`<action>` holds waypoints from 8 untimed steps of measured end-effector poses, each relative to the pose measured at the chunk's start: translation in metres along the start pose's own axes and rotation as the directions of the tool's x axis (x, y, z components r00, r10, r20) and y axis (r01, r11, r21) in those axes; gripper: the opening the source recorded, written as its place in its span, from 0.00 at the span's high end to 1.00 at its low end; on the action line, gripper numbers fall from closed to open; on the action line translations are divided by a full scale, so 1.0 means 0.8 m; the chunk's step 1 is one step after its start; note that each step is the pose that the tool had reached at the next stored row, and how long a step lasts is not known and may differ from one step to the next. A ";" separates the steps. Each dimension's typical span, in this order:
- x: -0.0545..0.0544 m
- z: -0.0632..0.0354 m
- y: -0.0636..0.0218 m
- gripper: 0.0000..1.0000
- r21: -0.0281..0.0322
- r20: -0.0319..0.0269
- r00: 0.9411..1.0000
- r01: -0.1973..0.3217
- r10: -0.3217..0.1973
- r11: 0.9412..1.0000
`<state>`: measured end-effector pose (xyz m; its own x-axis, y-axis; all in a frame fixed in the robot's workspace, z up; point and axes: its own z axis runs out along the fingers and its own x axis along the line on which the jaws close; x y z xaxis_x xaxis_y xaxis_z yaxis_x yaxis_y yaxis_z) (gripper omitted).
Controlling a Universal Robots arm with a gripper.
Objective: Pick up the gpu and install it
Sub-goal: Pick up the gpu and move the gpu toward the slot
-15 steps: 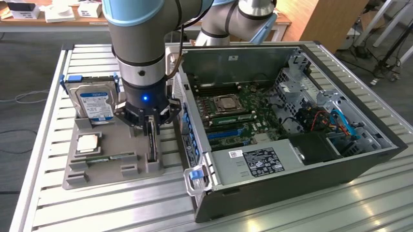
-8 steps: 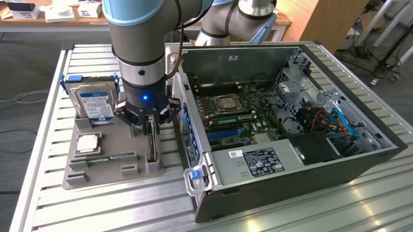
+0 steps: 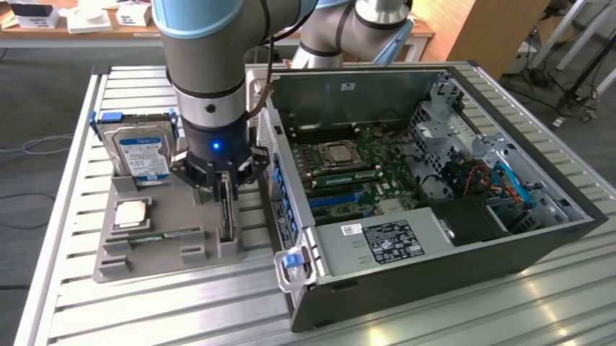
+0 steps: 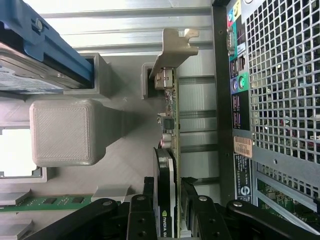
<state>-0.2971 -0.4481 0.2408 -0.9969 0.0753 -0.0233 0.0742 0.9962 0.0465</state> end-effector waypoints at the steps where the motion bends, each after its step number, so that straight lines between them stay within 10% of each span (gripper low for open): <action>1: 0.000 0.000 0.000 0.64 0.000 0.000 1.000 0.000 0.000 1.000; 8: 0.000 0.000 0.000 0.64 0.000 0.000 1.000 0.000 0.000 1.000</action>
<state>-0.2971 -0.4481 0.2408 -0.9969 0.0753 -0.0233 0.0742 0.9962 0.0465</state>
